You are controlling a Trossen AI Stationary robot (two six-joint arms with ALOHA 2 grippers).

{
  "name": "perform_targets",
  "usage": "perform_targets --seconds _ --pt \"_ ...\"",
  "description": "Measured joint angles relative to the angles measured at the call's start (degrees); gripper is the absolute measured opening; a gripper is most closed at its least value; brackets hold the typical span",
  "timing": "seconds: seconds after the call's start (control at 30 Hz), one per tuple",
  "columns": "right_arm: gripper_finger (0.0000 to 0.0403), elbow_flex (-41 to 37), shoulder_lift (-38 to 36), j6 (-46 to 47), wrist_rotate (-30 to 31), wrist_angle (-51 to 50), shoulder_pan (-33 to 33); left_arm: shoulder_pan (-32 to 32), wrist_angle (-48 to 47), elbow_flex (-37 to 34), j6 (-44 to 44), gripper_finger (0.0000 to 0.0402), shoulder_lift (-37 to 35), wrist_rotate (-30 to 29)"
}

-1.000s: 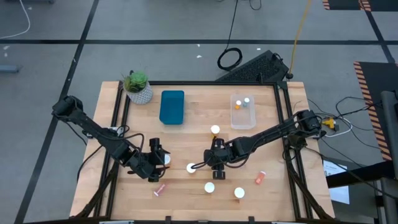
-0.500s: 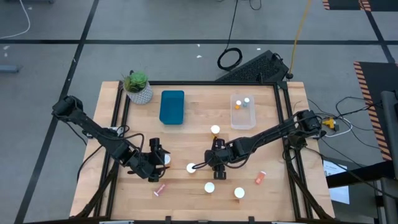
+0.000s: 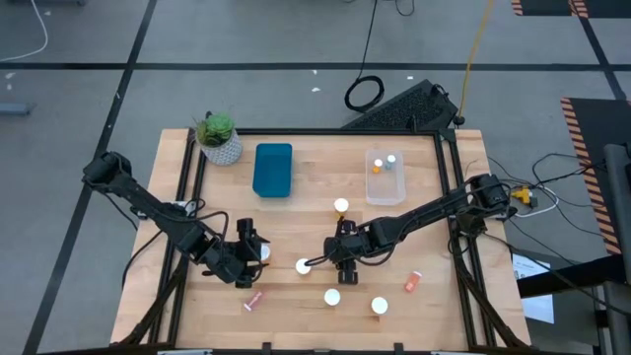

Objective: Pick and place medicine bottles into bin by pill shape (circle, oval)
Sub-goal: Put the small yellow pill bottle into the transparent bin

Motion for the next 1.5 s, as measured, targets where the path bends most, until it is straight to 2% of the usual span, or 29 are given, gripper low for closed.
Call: perform_targets --seconds 0.2,0.37,0.73,0.93,1.1,1.27,1.5 --pt "0.0117 0.00 0.00 -0.08 -0.02 -0.15 0.00 0.00 0.00 0.00 0.00 0.0292 0.00 -0.51" --pt "0.0114 -0.02 -1.65 -0.50 -0.11 -2.61 -0.01 0.00 -0.01 0.00 0.05 0.0292 0.00 -1.32" --pt "0.0117 -0.04 -13.87 -2.60 0.00 -14.08 -4.62 0.02 0.08 0.02 0.39 0.0292 0.01 -3.78" --pt "0.0119 -0.04 -22.32 -4.17 0.39 -20.80 -10.35 0.48 0.53 0.02 0.70 0.0292 0.02 -4.46" --pt "0.0118 -0.02 -26.99 -5.54 3.18 -26.18 -16.95 1.64 1.94 0.02 0.87 0.0292 0.02 -4.77" --pt "0.0118 -0.02 -28.74 -9.66 3.17 -31.35 -24.60 2.28 4.34 0.02 0.90 0.0292 0.02 -5.01" --pt "0.0118 -0.02 -28.49 -13.19 3.06 -32.24 -35.32 2.20 4.56 0.02 0.32 0.0292 0.02 -5.07"
